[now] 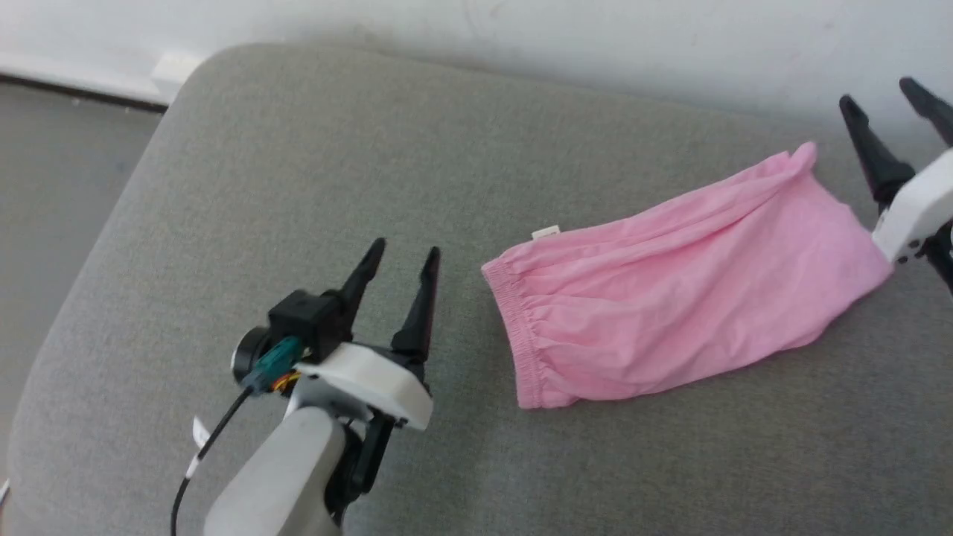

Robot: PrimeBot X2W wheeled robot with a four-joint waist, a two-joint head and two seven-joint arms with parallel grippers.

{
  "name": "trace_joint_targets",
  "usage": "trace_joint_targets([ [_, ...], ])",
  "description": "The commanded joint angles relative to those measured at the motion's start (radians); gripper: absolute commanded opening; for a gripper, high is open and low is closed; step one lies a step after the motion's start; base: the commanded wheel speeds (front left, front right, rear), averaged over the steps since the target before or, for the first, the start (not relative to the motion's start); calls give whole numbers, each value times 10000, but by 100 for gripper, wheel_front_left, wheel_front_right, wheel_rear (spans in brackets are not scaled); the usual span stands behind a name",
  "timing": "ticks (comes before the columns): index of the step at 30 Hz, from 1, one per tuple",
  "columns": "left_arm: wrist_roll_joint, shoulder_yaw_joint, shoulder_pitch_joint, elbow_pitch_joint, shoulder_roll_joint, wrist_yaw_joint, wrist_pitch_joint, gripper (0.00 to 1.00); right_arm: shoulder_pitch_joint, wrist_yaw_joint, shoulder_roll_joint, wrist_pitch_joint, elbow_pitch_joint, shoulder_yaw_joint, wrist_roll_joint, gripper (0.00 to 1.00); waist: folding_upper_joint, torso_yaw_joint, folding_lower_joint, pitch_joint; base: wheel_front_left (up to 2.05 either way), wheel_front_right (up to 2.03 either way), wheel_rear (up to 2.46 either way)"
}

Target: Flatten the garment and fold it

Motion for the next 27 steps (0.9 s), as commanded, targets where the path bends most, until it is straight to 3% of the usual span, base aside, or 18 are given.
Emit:
trace_joint_targets([
  [1, -26, 147, 303, -168, 56, 131, -47, 100, 303, -11, -32, -263, -98, 24, -55, 100, -1, -662, 3, -898, 0, 0, 0],
  [8, 243, 1201, 2194, -1419, 52, 668, -54, 100, 2274, -11, 169, -1368, -1088, -709, -490, 100, -1, -1288, 3, -1672, 0, 0, 0],
  [14, 90, 1124, 3531, -1404, -188, 636, 111, 100, 4738, -11, 1158, -1514, -2429, -2882, -1279, 100, -1, -1729, 3, -1882, 0, 0, 0],
  [19, -137, 554, 3637, -971, -262, 454, 1243, 100, 6632, -11, 2450, -1504, -3935, -4602, -2135, 100, -1, -2137, 3, -1722, 0, 0, 0],
  [23, -251, 392, 3304, -630, -361, 574, 2049, 100, 7440, -11, 3203, -1106, -5026, -5164, -2619, 100, -1, -2508, 3, -1428, 0, 0, 0],
  [27, -284, 441, 2813, -232, -492, 857, 2523, 100, 7685, -11, 3479, -707, -5746, -5297, -2846, 100, -1, -2820, 3, -1090, 0, 0, 0],
])
